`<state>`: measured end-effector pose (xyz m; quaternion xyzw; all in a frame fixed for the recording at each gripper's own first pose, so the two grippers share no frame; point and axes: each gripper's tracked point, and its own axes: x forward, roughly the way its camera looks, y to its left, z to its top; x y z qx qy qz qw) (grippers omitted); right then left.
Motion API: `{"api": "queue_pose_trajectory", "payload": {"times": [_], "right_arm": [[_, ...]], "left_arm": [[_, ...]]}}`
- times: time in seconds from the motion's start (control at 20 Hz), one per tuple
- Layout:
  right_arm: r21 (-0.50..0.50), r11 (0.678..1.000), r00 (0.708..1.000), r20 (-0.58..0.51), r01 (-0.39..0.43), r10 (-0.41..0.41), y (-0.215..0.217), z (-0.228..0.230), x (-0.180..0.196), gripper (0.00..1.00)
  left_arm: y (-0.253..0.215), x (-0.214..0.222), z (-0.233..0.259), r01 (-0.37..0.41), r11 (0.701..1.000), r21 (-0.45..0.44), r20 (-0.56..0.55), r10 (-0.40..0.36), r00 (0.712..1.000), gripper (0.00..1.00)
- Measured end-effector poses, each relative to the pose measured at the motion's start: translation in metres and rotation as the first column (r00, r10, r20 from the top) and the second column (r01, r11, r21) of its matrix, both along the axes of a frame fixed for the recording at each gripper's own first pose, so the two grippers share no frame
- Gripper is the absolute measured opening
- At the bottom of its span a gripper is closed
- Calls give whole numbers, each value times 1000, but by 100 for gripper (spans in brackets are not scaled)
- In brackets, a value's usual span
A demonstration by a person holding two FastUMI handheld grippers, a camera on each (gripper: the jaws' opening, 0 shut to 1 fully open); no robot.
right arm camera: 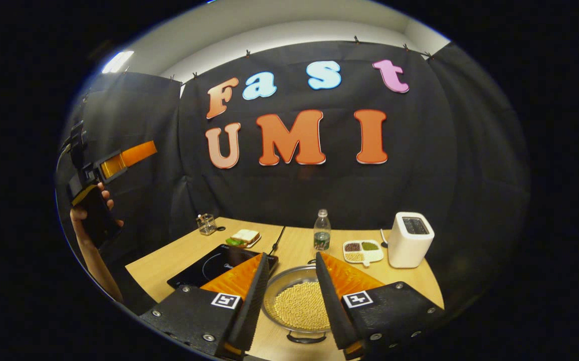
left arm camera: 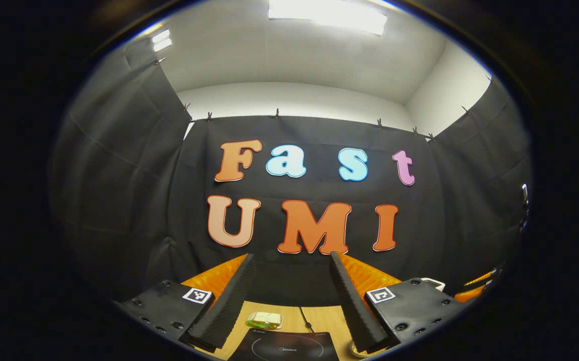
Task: First push the handle of the pot to place it horizontally, then grasp the pot with both hands and set it on the induction cooktop.
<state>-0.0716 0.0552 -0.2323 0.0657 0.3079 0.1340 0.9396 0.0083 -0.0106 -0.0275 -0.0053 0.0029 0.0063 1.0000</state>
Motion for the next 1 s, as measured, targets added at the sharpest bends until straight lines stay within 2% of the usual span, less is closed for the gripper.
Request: {"api": "queue_pose_trajectory", "payload": {"times": [0.15,0.2,0.25,0.4,0.65,0.75,0.8,1.0], "right_arm": [[3,1000,994,-106,-20,20,5,-36,-17,47],[0,1000,990,-138,-22,22,5,-45,-21,39],[-4,1000,985,-170,-22,21,4,-55,-26,34],[-16,1000,960,-281,-23,18,4,-86,-37,21],[65,997,887,-456,-49,73,24,-129,-74,7],[74,996,838,-541,-42,75,25,-146,-90,5],[94,995,817,-570,-38,86,31,-154,-94,1],[117,992,764,-634,-53,116,42,-164,-104,0]], "left_arm": [[2,0,-5,-7,1000,-3,-3,7,1000,96],[2,1,-8,-5,1000,-7,-8,5,1000,96],[4,2,-11,-6,1000,-9,-14,6,1000,96],[10,4,-16,-14,1000,-10,-23,14,1000,96],[18,11,-32,-20,1000,-21,-49,19,999,96],[23,10,-40,-25,1000,-19,-64,24,998,96],[28,11,-43,-31,999,-20,-71,30,997,96],[45,11,-51,-61,998,-21,-81,59,995,97]]}}
